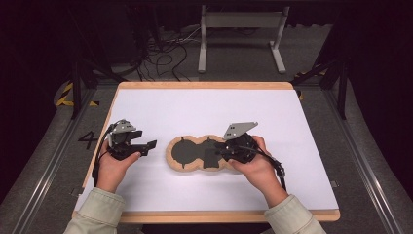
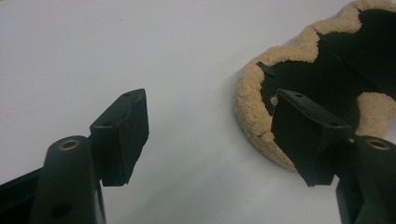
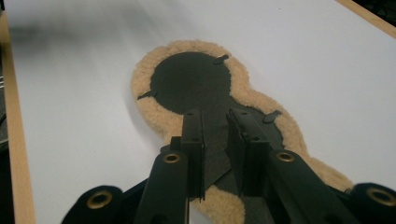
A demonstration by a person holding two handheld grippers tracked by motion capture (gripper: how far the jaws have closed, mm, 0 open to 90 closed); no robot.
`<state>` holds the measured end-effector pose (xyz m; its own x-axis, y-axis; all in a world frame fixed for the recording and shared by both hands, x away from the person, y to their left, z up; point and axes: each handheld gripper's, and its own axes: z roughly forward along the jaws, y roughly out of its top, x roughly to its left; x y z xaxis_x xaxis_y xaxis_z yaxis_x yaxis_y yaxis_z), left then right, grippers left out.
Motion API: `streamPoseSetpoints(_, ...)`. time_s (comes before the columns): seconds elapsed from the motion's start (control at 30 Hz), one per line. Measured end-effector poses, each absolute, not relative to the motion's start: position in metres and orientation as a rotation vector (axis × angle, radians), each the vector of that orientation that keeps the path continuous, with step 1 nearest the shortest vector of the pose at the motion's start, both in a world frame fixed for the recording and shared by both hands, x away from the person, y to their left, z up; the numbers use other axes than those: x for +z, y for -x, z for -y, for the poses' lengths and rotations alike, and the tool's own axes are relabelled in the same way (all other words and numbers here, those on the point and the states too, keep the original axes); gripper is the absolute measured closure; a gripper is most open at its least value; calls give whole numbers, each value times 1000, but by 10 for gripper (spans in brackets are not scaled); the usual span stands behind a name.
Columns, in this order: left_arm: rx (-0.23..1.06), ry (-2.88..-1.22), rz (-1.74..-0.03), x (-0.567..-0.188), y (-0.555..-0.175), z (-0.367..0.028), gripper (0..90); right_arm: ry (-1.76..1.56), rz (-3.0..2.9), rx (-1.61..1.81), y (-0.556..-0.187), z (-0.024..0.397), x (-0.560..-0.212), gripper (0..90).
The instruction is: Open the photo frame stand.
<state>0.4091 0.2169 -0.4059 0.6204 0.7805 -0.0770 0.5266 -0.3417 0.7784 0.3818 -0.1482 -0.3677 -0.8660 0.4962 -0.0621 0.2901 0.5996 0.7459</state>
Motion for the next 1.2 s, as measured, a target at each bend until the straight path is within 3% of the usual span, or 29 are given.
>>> streamPoseSetpoints(1.2, 363, -2029, -1031, -406, -409, -217, 279, -738, -2809, 908, -371, 162, -427, 900)
